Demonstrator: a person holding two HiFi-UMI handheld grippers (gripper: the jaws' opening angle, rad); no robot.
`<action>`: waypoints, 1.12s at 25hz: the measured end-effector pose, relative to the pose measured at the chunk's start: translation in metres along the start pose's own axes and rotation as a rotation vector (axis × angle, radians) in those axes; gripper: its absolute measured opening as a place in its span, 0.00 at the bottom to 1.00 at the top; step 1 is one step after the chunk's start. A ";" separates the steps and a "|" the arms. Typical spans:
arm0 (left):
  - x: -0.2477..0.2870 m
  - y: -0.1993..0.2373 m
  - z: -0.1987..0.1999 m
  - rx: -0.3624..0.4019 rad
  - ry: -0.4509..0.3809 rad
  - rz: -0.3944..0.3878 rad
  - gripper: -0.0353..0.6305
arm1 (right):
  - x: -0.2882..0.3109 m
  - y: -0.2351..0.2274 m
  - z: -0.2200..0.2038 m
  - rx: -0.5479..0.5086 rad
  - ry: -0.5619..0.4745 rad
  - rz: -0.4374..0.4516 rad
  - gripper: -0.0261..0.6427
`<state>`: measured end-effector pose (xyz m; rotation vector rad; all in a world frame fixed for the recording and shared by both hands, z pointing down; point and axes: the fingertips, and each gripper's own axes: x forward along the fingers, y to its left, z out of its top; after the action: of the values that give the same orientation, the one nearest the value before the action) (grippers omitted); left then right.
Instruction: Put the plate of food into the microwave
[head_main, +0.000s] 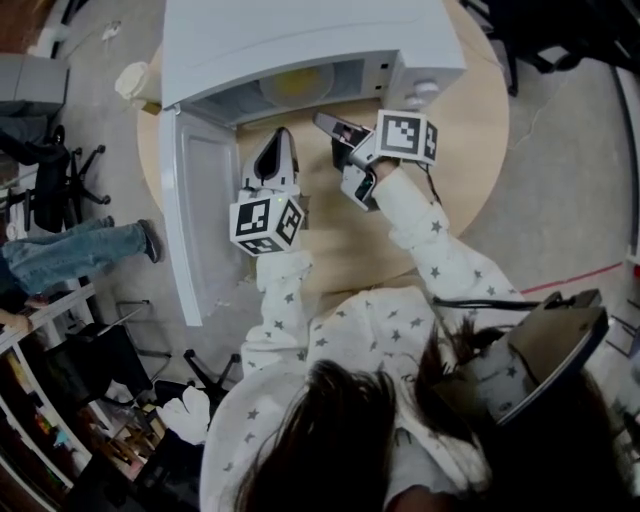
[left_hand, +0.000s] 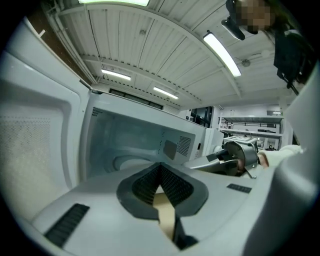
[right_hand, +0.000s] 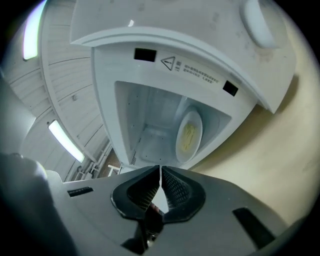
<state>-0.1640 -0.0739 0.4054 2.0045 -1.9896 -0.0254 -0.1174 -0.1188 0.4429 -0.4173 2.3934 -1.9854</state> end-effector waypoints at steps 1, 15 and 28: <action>-0.001 0.001 -0.001 0.002 -0.002 0.000 0.06 | 0.000 0.002 -0.002 -0.009 0.011 0.016 0.07; -0.032 -0.024 0.008 0.033 -0.059 -0.046 0.06 | -0.030 0.051 -0.016 -0.139 0.116 0.238 0.05; -0.069 -0.102 0.035 0.052 -0.102 -0.100 0.06 | -0.098 0.096 -0.029 -0.128 0.096 0.359 0.05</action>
<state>-0.0749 -0.0158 0.3342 2.1751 -1.9670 -0.1020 -0.0473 -0.0549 0.3397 0.1073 2.4443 -1.7396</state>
